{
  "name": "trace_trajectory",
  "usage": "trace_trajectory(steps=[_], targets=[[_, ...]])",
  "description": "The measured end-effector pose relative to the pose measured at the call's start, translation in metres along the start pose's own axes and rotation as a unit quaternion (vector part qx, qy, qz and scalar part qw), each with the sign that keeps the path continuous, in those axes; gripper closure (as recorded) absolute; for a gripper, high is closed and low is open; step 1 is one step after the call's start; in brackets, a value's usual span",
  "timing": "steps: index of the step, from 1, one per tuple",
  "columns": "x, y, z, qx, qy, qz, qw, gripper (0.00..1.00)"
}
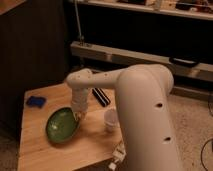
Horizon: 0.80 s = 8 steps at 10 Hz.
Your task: Drag the ceramic bowl in a circle
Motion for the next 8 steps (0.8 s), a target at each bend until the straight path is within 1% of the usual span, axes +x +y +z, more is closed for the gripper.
trace_trajectory(steps=[1, 2, 3, 4, 5, 6, 8], targets=[[0.008, 0.002, -0.004, 0.004, 0.002, -0.006, 1.0, 1.0], [0.02, 0.008, -0.005, 0.007, 0.01, -0.015, 0.9998, 1.0], [0.031, 0.011, 0.001, 0.008, 0.022, -0.022, 0.9995, 1.0], [0.041, 0.012, 0.009, 0.008, 0.034, -0.025, 0.9991, 1.0], [0.056, 0.012, 0.024, 0.006, 0.051, -0.03, 0.9982, 1.0], [0.068, 0.016, 0.033, 0.002, 0.064, -0.036, 0.9973, 1.0], [0.09, 0.03, 0.046, -0.009, 0.089, -0.057, 0.9943, 1.0]])
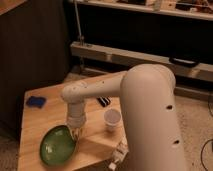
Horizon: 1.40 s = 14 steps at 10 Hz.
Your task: Drag the ceramic bowl in a circle
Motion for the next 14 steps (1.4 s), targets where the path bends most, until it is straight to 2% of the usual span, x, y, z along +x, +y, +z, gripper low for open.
trace_trajectory(steps=[2, 5, 7, 8, 10, 12, 14], targets=[[0.001, 0.016, 0.001, -0.011, 0.004, -0.025, 0.9996, 1.0], [-0.016, 0.058, 0.004, -0.02, 0.007, -0.066, 0.9976, 1.0], [-0.027, 0.075, 0.009, -0.023, 0.007, -0.08, 0.9965, 1.0], [-0.034, 0.074, 0.01, -0.025, 0.005, -0.079, 0.9966, 1.0], [-0.058, 0.077, 0.006, -0.025, -0.004, -0.073, 0.997, 1.0], [-0.092, 0.064, -0.004, -0.023, -0.014, -0.059, 0.9979, 1.0], [-0.137, 0.056, -0.013, -0.016, -0.024, -0.044, 0.9986, 1.0]])
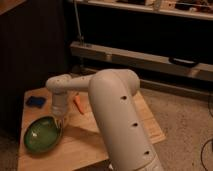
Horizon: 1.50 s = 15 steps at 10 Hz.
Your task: Drag the ceramic bowl in a circle
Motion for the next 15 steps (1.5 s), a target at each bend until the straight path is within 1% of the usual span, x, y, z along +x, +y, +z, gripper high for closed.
trace_trajectory(steps=[1, 3, 4, 5, 6, 7, 8, 9, 10, 11, 12, 14, 15], targets=[[-0.012, -0.007, -0.003, 0.003, -0.003, 0.009, 1.0, 1.0], [-0.031, -0.033, -0.011, 0.011, -0.01, 0.036, 0.9992, 1.0], [-0.031, -0.052, -0.016, 0.019, -0.015, 0.054, 0.9982, 1.0], [-0.027, -0.063, -0.018, 0.021, -0.018, 0.065, 0.9975, 1.0], [-0.017, -0.08, -0.023, 0.025, -0.022, 0.079, 0.9963, 1.0], [-0.002, -0.103, -0.029, 0.031, -0.027, 0.093, 0.9949, 1.0], [0.013, -0.119, -0.035, 0.033, -0.029, 0.103, 0.9937, 1.0], [0.024, -0.127, -0.039, 0.034, -0.029, 0.109, 0.993, 1.0], [0.039, -0.128, -0.045, 0.032, -0.031, 0.11, 0.993, 1.0], [0.047, -0.124, -0.048, 0.033, -0.029, 0.104, 0.9936, 1.0], [0.055, -0.115, -0.046, 0.036, -0.026, 0.093, 0.9947, 1.0], [0.072, -0.087, -0.037, 0.041, -0.015, 0.059, 0.9973, 1.0], [0.084, -0.071, -0.031, 0.042, -0.006, 0.04, 0.9983, 1.0]])
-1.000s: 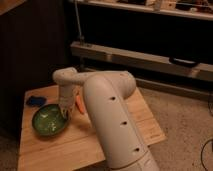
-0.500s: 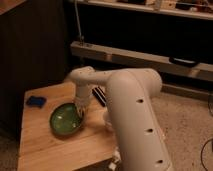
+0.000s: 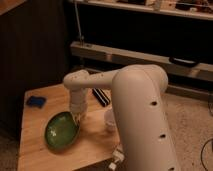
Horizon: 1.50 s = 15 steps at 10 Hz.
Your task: Drag the ceramic bowl in a circle
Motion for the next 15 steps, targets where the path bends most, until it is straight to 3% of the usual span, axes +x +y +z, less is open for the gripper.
trace_trajectory(steps=[3, 6, 9, 12, 15], targets=[[0.041, 0.026, 0.02, -0.006, 0.033, -0.031, 0.9989, 1.0], [0.054, 0.057, 0.029, -0.018, 0.047, -0.071, 0.9963, 1.0], [0.034, 0.092, 0.031, -0.023, 0.05, -0.102, 0.9933, 1.0], [0.002, 0.115, 0.036, -0.014, 0.046, -0.12, 0.9916, 1.0], [-0.031, 0.094, 0.035, -0.008, 0.04, -0.095, 0.9947, 1.0]])
